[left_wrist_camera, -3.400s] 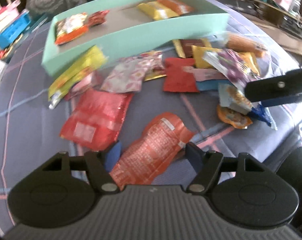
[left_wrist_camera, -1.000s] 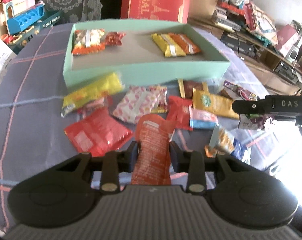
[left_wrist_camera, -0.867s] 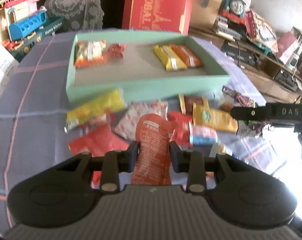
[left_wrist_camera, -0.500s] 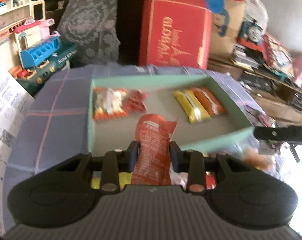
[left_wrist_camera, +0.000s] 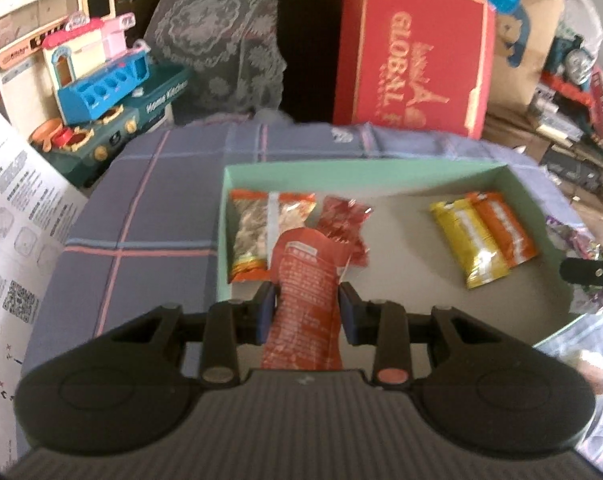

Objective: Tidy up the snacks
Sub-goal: 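Lift both held snacks and carry them over the green tray, then open both grippers to drop the wrapper and QQ bag into the tray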

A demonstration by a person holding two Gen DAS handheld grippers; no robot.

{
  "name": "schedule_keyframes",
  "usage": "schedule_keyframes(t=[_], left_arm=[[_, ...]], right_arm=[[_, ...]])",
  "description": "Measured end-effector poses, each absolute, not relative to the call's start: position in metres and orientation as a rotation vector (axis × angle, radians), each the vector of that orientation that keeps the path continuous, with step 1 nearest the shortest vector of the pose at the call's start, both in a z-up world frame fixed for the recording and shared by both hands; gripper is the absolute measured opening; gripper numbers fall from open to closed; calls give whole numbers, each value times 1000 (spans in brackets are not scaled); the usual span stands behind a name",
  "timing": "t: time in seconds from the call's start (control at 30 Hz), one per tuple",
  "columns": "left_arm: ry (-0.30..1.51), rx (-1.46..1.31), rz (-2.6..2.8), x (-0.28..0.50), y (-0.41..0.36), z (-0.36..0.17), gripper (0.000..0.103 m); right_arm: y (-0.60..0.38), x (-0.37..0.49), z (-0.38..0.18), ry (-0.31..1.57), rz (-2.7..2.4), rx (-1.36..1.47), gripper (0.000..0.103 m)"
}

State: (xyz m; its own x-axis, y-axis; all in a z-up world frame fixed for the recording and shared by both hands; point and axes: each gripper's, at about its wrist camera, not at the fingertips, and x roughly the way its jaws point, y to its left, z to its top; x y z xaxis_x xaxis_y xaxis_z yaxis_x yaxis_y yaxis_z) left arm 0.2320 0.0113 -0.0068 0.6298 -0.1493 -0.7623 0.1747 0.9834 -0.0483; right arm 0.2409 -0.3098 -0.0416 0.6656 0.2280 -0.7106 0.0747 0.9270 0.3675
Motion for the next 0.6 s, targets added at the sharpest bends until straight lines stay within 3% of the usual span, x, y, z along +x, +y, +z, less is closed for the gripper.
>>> schedule_keyframes(t=[0.17,0.2,0.23,0.27,0.3,0.33,0.37,0.6], left_arm=[[896,64,-146,240,15,-25,36],[896,69,-132,241,15,-26,40],[894,75,-114,242,14,-27,62],[883,81,-97,241,14,-26,83],[865,85,-85,239,14,-24,91],[846,90,-79,236,14,-21,98],[835,93,-78,233,14,-19,99],[851,56,-113,206,12,-13,103]], right_arm=[[-310,254,-61,876,67,373,59],[-310,256,-63,877,63,368,59],[-310,258,-64,876,60,363,61],[-309,259,-65,873,59,362,71],[-309,258,-64,869,59,365,88],[-308,256,-63,860,60,369,96],[-307,253,-60,843,58,368,103],[-312,232,-43,802,68,377,103]])
